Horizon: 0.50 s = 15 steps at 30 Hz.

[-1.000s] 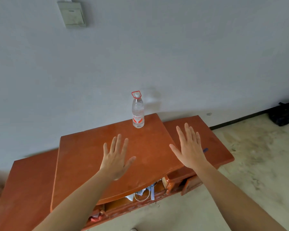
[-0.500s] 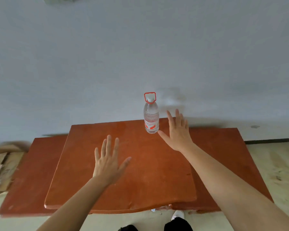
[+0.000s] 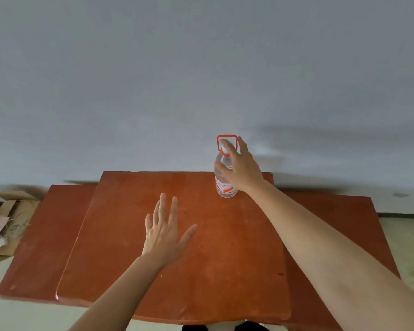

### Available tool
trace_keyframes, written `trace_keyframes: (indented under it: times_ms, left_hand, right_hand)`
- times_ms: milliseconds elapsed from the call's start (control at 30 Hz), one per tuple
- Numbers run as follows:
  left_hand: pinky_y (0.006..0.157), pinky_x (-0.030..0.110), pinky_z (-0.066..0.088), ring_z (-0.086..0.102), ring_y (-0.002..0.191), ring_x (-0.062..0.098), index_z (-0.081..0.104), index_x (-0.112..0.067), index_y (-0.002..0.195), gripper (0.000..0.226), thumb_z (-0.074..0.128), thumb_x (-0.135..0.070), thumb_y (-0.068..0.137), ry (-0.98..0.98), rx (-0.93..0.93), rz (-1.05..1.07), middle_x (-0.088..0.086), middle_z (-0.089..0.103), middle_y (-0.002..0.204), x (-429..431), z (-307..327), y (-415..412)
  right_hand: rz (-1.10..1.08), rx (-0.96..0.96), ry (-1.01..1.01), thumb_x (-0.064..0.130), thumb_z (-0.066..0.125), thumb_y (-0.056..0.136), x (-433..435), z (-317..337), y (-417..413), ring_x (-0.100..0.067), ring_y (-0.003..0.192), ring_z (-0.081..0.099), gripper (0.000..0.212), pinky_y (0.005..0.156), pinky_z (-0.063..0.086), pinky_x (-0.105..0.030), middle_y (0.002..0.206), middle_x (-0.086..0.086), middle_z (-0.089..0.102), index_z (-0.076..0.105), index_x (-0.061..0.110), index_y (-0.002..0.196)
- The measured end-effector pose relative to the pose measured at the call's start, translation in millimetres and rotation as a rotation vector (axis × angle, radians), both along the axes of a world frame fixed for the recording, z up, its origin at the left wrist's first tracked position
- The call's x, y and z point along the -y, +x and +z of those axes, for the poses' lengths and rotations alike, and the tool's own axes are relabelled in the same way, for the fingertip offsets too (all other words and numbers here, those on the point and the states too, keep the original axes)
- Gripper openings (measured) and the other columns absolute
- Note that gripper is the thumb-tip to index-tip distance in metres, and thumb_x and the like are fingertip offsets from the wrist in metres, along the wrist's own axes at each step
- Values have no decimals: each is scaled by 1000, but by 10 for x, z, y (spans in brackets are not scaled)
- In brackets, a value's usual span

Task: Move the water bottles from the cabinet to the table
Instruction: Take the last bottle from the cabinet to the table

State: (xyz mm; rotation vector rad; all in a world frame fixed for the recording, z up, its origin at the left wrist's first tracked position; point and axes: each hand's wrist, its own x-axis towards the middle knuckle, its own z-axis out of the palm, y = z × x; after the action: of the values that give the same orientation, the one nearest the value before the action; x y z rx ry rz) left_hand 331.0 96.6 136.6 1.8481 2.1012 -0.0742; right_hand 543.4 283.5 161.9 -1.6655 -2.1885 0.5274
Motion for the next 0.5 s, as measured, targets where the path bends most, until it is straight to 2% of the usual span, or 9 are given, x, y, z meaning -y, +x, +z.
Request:
trace_keyframes:
  times_ms: [67, 133, 167, 200, 267, 367, 433, 500]
  left_hand:
    - [123, 52, 0, -17, 154, 23, -21, -26, 157, 97, 12, -85, 87, -16, 34, -8, 2, -35, 161, -120, -79, 35]
    - [123, 52, 0, -17, 154, 23, -21, -26, 157, 99, 20, -84, 88, -62, 45, -51, 2, -36, 160, -331, -210, 107]
    - [123, 53, 0, -17, 154, 24, -22, -25, 156, 102, 25, -83, 88, -86, 45, -76, 2, -37, 160, -432, -249, 144]
    - [123, 53, 1, -17, 154, 25, -23, -25, 156, 105, 31, -83, 87, -107, 43, -96, 3, -37, 160, -536, -258, 188]
    - [122, 54, 2, -15, 154, 27, -23, -25, 156, 112, 44, -80, 85, -145, 49, -157, 3, -35, 161, -828, -358, 319]
    - [123, 57, 6, -14, 154, 29, -21, -28, 156, 124, 69, -67, 80, -182, 68, -266, 3, -30, 163, -1280, -476, 622]
    - [122, 61, 6, -15, 153, 30, -20, -33, 156, 132, 82, -55, 74, -191, 40, -399, 2, -29, 164, -1543, -576, 870]
    - [121, 64, 5, -16, 153, 30, -18, -33, 156, 138, 87, -50, 69, -213, -72, -592, 2, -25, 165, -1798, -726, 1143]
  right_hand:
    - [-24, -62, 58, 52, 54, 99, 37, -22, 18, -31, 108, 67, 46, 75, 53, -31, 146, -9, 46, 47, 24, 135]
    - [-90, -116, 151, 55, 53, 99, 139, -91, 113, -23, 84, 69, 41, 60, 41, -18, 120, -4, 59, 53, 18, 116]
    - [-117, -152, 177, 57, 52, 98, 248, -118, 176, -19, 79, 67, 40, 57, 35, -12, 111, -1, 60, 53, 18, 110]
    - [-146, -201, 172, 58, 53, 98, 374, -136, 255, -15, 78, 65, 40, 56, 32, -7, 107, 2, 60, 53, 19, 107]
    - [-249, -344, 104, 56, 57, 97, 623, -258, 472, -9, 78, 64, 38, 56, 40, -5, 103, 6, 62, 54, 20, 108]
    - [-456, -598, 41, 51, 64, 92, 978, -427, 780, -6, 85, 69, 41, 65, 52, -9, 101, 9, 65, 52, 19, 116]
    - [-588, -696, 57, 49, 68, 90, 1159, -573, 944, 1, 88, 69, 49, 65, 52, -9, 100, 11, 65, 54, 12, 119]
    - [-697, -744, 59, 50, 70, 86, 1277, -763, 1099, 6, 87, 67, 51, 65, 51, -8, 92, 15, 66, 56, 10, 115]
